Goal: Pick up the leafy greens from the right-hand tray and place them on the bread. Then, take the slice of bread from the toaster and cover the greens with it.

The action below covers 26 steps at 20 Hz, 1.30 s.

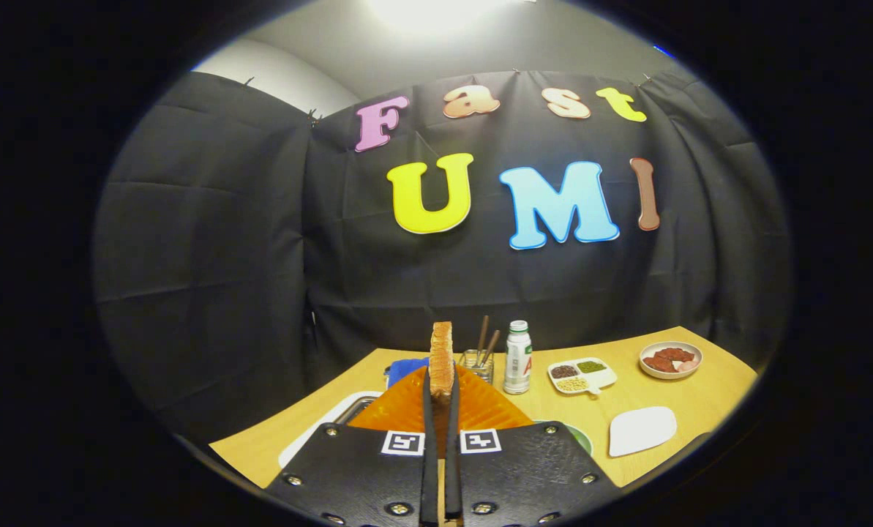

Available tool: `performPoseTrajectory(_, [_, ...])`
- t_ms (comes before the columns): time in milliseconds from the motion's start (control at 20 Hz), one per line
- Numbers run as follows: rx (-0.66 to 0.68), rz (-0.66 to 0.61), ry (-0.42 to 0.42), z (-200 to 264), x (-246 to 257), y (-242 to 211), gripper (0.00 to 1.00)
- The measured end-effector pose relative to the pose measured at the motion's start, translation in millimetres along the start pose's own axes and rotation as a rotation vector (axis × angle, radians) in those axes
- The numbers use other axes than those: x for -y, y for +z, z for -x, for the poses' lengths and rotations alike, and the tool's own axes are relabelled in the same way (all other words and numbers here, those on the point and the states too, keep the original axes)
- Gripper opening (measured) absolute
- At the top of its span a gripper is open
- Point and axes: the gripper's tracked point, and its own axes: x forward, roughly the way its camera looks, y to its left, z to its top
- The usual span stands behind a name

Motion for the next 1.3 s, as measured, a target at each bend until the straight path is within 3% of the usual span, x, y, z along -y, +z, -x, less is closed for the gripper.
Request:
performPoseTrajectory(400, [-0.076,0.016,-0.077,-7,61,-38,0.04])
performPoseTrajectory(700, [-0.167,0.001,-0.037,-20,78,-86,0.04])
performPoseTrajectory(1300, [-0.211,-0.009,0.027,-35,60,-117,0.04])
